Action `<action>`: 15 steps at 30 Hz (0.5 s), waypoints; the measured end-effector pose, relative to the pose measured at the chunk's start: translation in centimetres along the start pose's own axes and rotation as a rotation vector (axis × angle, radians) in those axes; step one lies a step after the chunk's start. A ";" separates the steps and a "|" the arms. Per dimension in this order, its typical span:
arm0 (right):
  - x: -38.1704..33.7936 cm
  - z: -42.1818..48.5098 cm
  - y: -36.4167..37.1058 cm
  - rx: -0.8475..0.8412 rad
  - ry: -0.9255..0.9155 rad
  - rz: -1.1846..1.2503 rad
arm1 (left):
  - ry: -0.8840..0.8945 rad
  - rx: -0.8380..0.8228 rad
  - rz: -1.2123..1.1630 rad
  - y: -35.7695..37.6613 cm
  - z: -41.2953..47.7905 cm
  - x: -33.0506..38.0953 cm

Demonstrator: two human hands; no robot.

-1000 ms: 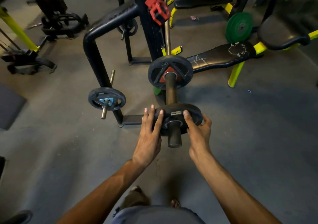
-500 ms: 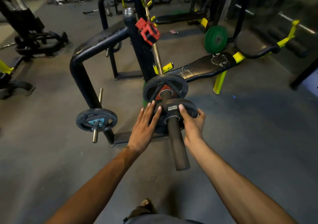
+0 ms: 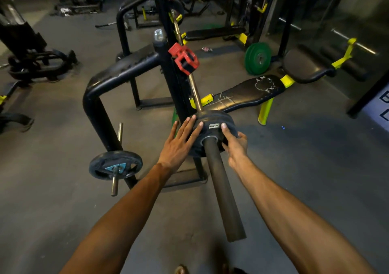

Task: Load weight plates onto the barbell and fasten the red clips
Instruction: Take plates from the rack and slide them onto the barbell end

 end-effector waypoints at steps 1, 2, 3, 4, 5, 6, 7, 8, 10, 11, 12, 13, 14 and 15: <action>0.0 0.2 0.0 -0.018 0.002 -0.014 | -0.002 0.014 0.004 0.0 0.0 0.1; 0.1 0.3 -0.1 -0.037 0.007 -0.030 | -0.009 0.031 0.005 -0.1 0.0 0.2; 0.1 0.5 -0.1 -0.055 0.011 -0.049 | -0.017 0.050 -0.004 0.0 0.0 0.4; 0.1 0.8 -0.2 -0.071 0.018 -0.067 | -0.025 0.063 -0.017 0.0 -0.1 0.5; 0.2 1.0 -0.3 -0.089 0.022 -0.084 | -0.032 0.072 -0.023 0.1 -0.1 0.5; 0.1 1.1 -0.3 -0.107 0.021 -0.099 | -0.042 0.069 -0.019 0.1 -0.2 0.4; -0.1 1.1 -0.3 -0.121 0.021 -0.115 | -0.050 0.060 -0.011 0.1 -0.2 0.3; -0.1 1.2 -0.3 -0.134 0.027 -0.135 | -0.058 0.052 -0.011 0.0 -0.3 0.3; 0.1 1.5 -0.5 -0.153 0.041 -0.173 | -0.074 0.050 -0.029 -0.2 -0.6 0.5; 0.2 1.7 -0.7 -0.158 0.039 -0.202 | -0.085 0.058 -0.037 -0.4 -0.7 0.7; 0.3 1.7 -0.8 -0.156 0.037 -0.235 | -0.095 0.061 -0.045 -0.8 -0.9 1.0; 0.3 1.6 -1.1 -0.141 0.038 -0.267 | -0.105 0.064 -0.058 -1.0 -1.0 1.2; 0.1 1.2 -1.4 -0.120 0.027 -0.298 | -0.120 0.066 -0.076 -1.3 -1.1 1.3; -0.6 0.6 -1.8 -0.088 -0.016 -0.333 | -0.135 0.076 -0.097 -1.5 -1.3 1.4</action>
Point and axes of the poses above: each hand's wrist, its own z-axis towards the middle knuckle, its own y-axis out of the palm, x = y × z, the point moved 10 cm from there along z, towards the middle knuckle, and after that the axes turned 2 degrees about -x, right-handed, at the moved point
